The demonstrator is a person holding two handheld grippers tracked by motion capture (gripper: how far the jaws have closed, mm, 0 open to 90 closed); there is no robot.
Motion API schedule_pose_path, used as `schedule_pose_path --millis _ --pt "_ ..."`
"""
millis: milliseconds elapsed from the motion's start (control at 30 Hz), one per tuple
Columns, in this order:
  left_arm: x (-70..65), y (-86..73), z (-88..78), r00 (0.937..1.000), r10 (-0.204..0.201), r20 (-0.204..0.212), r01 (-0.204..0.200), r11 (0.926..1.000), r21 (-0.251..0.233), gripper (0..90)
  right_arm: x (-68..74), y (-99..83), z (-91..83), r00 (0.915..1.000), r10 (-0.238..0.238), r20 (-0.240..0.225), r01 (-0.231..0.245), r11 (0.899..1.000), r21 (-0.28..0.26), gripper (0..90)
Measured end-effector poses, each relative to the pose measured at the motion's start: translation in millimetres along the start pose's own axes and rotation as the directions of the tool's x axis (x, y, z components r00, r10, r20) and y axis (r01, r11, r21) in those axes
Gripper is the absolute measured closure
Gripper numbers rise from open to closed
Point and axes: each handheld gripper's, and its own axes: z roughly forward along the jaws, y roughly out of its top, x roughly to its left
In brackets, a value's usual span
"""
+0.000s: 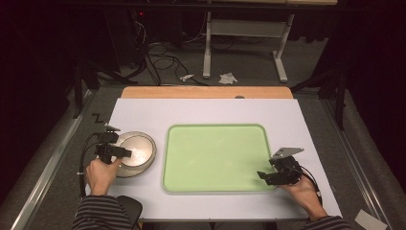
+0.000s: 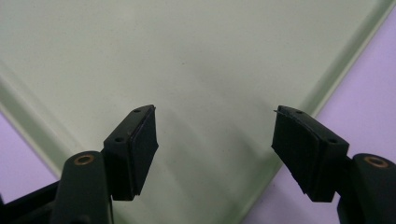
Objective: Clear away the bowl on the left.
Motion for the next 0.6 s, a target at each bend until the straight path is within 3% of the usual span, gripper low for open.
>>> schedule_pose_path --millis 300,500,600 --pt "4.6 7.7 -4.4 0.9953 -0.078 0.058 0.079 0.9967 -0.018 79.2 0.2 0.1 0.0 1.0 0.0 0.002 0.0 1.0 -0.001 32.3" --pt "4.6 8.9 -6.0 0.9948 -0.077 0.066 0.079 0.9966 -0.023 82.0 0.4 0.1 0.3 1.0 0.001 0.002 -0.001 1.0 0.0 32.2" --pt "2.1 8.3 -6.7 0.9966 -0.055 0.062 0.057 0.9978 -0.034 82.3 0.2 0.2 0.0 1.0 0.0 0.0 0.0 1.0 0.001 32.3"
